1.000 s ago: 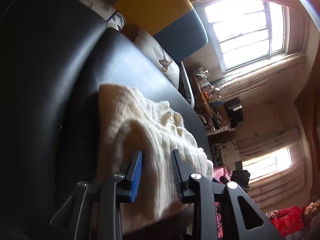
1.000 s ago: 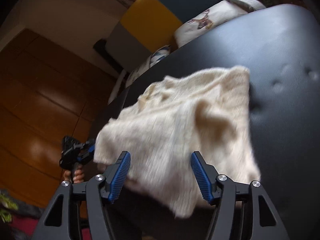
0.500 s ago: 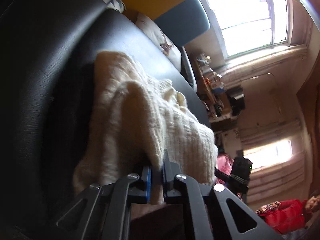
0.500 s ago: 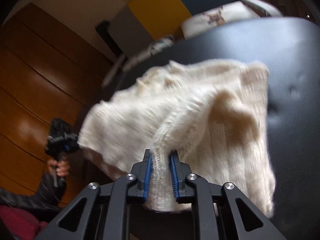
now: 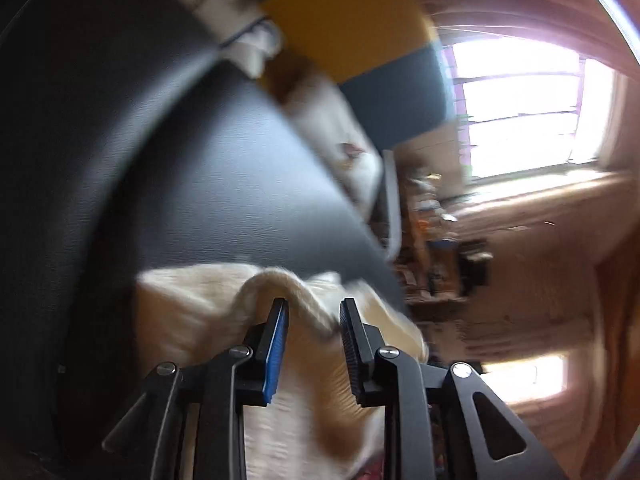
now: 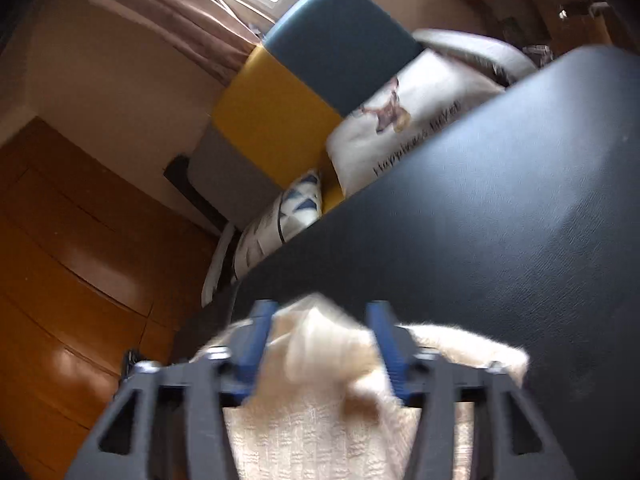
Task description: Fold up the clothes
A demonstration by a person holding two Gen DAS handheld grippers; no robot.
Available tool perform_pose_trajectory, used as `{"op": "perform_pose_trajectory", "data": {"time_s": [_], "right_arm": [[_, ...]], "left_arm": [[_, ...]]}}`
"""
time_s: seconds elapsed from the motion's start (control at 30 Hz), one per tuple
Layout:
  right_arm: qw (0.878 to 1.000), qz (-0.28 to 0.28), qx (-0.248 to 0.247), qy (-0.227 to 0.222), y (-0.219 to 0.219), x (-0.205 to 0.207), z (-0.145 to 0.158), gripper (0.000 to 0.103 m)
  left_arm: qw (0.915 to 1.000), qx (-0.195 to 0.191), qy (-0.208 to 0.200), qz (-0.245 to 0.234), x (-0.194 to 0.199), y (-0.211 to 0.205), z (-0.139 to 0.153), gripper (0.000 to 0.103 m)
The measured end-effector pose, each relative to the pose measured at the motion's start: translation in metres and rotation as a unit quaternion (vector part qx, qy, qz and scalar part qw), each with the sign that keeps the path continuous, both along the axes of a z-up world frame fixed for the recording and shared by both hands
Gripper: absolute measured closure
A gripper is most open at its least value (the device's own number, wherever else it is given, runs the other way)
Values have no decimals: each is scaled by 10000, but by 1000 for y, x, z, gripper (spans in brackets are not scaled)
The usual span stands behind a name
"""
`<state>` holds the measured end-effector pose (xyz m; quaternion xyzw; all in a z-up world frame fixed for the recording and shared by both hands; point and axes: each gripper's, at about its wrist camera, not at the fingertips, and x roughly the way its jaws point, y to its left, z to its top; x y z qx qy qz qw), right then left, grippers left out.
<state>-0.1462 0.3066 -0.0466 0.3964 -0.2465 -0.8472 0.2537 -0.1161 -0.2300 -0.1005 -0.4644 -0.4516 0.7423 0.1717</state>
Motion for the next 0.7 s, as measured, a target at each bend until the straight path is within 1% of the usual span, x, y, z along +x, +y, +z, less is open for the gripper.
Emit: {"op": "perform_pose_trajectory", "data": {"time_s": [0.17,0.2,0.23,0.3,0.33,0.37,0.4,0.43,0.5,0.53,0.57,0.6,0.63,0.67,0.7], "right_arm": [[9977,250,605,185,-13,23,4,43],[9967,299,726,222,-16,28,5,43],[9946,345,956,223,-21,33,4,43],[9808,273,1931,-17,-33,40,-15,43],[9740,171,2260,-44,-31,45,-24,47],[9659,69,2587,-71,-30,50,-33,46],[9613,-42,2753,-109,-26,54,-40,46],[9679,-157,2502,-163,-19,57,-39,46],[9739,-251,2252,-152,-12,61,-29,46],[9740,-220,2256,-40,-13,62,-21,45],[9740,-134,2261,111,-16,60,-11,45],[9731,-52,2290,259,-21,58,-2,44],[9701,20,2394,400,-27,54,5,41],[9667,92,2498,541,-34,49,13,34],[9627,169,2621,656,-41,43,19,32]], "left_arm": [[9973,-623,340,163,37,-3,3,78],[9962,-775,374,123,42,-2,4,78],[9948,-931,399,72,45,-1,5,78],[9912,-1242,447,-30,53,1,7,77],[9890,-1397,471,-81,57,2,8,81],[9866,-1552,495,-132,60,3,9,87],[9838,-1706,519,-182,64,3,10,86],[9808,-1860,542,-233,68,4,10,87],[9739,-2165,589,-335,75,6,12,87],[9701,-2317,612,-385,79,7,13,80],[9661,-2444,695,-448,79,9,17,78],[9619,-2565,792,-513,77,12,22,77],[9574,-2685,889,-578,76,14,27,77],[9527,-2803,985,-643,75,17,32,77],[9476,-2921,1081,-707,73,19,37,76]]}}
